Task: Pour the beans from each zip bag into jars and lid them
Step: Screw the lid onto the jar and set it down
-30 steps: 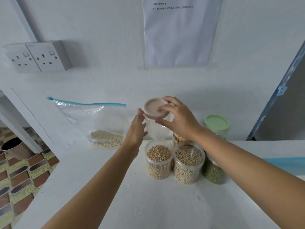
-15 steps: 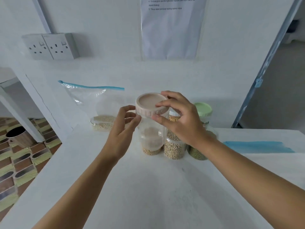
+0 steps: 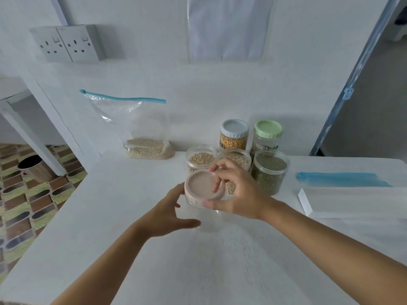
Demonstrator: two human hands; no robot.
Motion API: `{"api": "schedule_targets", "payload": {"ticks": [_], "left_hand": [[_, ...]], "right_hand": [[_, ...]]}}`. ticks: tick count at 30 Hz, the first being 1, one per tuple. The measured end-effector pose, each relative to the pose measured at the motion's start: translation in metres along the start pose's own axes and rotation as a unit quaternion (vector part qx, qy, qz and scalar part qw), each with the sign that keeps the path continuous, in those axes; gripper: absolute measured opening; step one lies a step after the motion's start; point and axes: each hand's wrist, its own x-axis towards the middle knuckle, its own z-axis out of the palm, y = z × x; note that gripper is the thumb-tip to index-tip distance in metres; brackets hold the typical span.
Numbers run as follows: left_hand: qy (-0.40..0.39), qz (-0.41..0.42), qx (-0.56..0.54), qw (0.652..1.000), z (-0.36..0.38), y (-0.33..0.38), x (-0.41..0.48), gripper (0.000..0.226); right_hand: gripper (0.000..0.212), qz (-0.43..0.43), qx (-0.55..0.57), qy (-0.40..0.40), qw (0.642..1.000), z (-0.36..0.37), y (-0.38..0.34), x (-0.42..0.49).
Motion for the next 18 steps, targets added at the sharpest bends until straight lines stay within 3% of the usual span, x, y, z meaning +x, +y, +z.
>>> {"api": "schedule_targets", "payload": {"ticks": [3,5,9,14,18], "left_hand": [[0.009,0.004,-0.044,0.999,0.014,0.004,0.012,0.099],[0.026,0.027,-0.085,0.996,0.024,0.004,0.022,0.102],[0.057,0.083,-0.051,0.994,0.036,-0.003,0.034,0.103],[0.04,0.086,-0.048,0.994,0.033,-0.01,0.042,0.096],[0.035,0.089,-0.061,0.994,0.034,-0.011,0.048,0.101]], "right_hand": [[0.042,0.065,-0.013,-0.036,0.997,-0.001,-0.015,0.013],[0.052,0.092,-0.086,-0.05,0.991,0.008,-0.025,0.021],[0.06,0.086,-0.204,-0.026,0.975,0.033,-0.031,0.029],[0.056,0.063,-0.116,0.055,0.99,0.035,-0.021,0.028],[0.059,0.04,-0.097,0.038,0.994,0.033,-0.017,0.032]]}}
